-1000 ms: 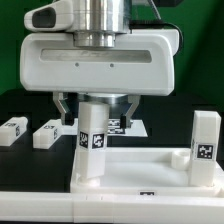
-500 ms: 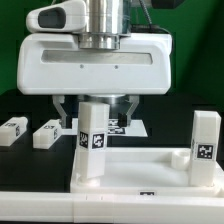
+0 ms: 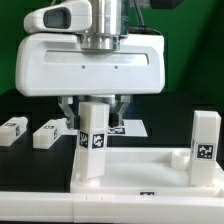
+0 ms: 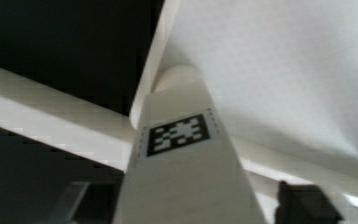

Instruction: Assemble desk

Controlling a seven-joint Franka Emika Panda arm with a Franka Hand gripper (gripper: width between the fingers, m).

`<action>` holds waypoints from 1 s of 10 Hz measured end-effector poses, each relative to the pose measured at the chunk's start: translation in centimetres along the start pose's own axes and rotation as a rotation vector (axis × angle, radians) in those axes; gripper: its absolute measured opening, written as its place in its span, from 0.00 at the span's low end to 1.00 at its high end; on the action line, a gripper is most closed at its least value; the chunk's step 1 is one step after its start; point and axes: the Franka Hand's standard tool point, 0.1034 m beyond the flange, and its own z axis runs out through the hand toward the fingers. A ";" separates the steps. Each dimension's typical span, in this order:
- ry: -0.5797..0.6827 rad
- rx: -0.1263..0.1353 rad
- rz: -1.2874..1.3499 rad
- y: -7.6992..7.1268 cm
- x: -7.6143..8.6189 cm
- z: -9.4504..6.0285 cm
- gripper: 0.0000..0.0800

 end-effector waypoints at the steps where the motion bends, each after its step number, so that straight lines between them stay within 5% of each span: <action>1: 0.000 -0.001 0.001 0.1 0.0 0.0 0.36; 5: -0.002 0.003 0.034 0.1 0.0 0.0 0.36; 10: -0.018 0.000 0.628 0.4 0.3 0.2 0.36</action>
Offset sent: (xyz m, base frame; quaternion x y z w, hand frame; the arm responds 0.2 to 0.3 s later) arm 0.0000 0.0000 0.0000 0.0000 0.0000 0.0650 0.9979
